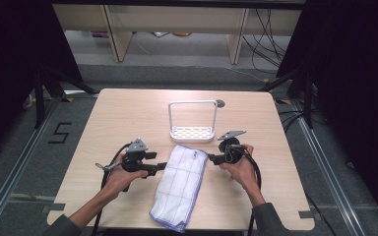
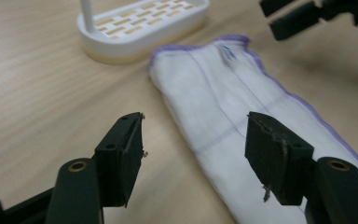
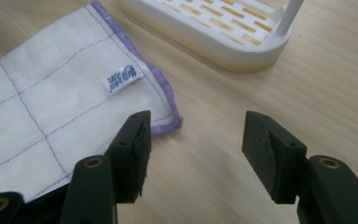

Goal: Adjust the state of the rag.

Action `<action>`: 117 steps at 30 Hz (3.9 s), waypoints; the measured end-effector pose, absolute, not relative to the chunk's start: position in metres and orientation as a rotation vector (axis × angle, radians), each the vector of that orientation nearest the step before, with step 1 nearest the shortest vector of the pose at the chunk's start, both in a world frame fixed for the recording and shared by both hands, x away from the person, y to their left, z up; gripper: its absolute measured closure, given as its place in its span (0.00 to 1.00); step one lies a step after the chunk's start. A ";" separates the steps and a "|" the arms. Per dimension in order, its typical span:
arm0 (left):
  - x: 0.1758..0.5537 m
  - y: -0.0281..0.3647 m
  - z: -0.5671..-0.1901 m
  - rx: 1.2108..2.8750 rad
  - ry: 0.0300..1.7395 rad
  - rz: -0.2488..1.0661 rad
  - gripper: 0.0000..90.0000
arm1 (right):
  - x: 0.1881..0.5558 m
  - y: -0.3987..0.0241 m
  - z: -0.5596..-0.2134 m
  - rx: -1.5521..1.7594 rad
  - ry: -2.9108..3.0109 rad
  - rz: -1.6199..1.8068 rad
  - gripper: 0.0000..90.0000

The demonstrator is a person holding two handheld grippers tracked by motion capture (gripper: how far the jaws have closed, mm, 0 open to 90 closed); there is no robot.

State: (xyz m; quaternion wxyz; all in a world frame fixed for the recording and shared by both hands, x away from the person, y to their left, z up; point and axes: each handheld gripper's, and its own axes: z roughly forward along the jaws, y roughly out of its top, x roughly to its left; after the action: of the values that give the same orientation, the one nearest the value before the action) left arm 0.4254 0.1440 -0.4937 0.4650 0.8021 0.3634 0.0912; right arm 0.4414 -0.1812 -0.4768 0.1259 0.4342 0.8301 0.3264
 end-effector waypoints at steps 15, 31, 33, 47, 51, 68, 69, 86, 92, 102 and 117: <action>0.472 0.105 -0.505 2.033 0.904 0.212 0.40 | 0.447 -0.177 -0.481 1.283 2.418 0.959 0.47; 0.483 0.098 -0.510 2.015 0.918 0.180 0.40 | 0.450 -0.174 -0.484 1.252 2.391 1.004 0.46; 0.484 0.096 -0.512 2.004 0.929 0.190 0.41 | 0.450 -0.174 -0.483 1.254 2.395 0.998 0.46; 0.482 0.091 -0.516 2.013 0.826 0.184 0.89 | 0.449 -0.174 -0.484 1.279 2.413 0.963 0.46; 0.480 0.092 -0.512 2.012 0.797 0.182 0.91 | 0.451 -0.169 -0.486 1.288 2.413 0.992 0.47; 0.478 0.106 -0.516 2.048 0.774 0.198 0.91 | 0.465 -0.133 -0.501 1.288 2.468 0.901 0.51; 0.478 0.107 -0.517 2.042 0.776 0.202 0.91 | 0.466 -0.133 -0.501 1.262 2.467 0.893 0.52; 0.477 0.111 -0.515 2.026 0.791 0.199 0.92 | 0.457 -0.126 -0.496 1.156 2.497 0.970 0.94; 0.472 0.113 -0.505 1.989 0.790 0.196 0.92 | 0.451 -0.129 -0.479 1.112 2.453 1.057 0.95; 0.461 0.119 -0.490 1.955 0.780 0.208 0.92 | 0.444 -0.128 -0.468 1.041 2.445 1.137 0.95; 0.451 0.129 -0.474 1.917 0.784 0.204 0.93 | 0.437 -0.127 -0.450 0.999 2.439 1.184 0.96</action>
State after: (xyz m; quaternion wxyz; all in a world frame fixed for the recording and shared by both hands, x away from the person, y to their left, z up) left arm 0.4513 0.1294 -0.4735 0.5056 0.7947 0.3251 0.0844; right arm 0.4366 -0.1265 -0.4499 0.1259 0.3430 0.8373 0.4067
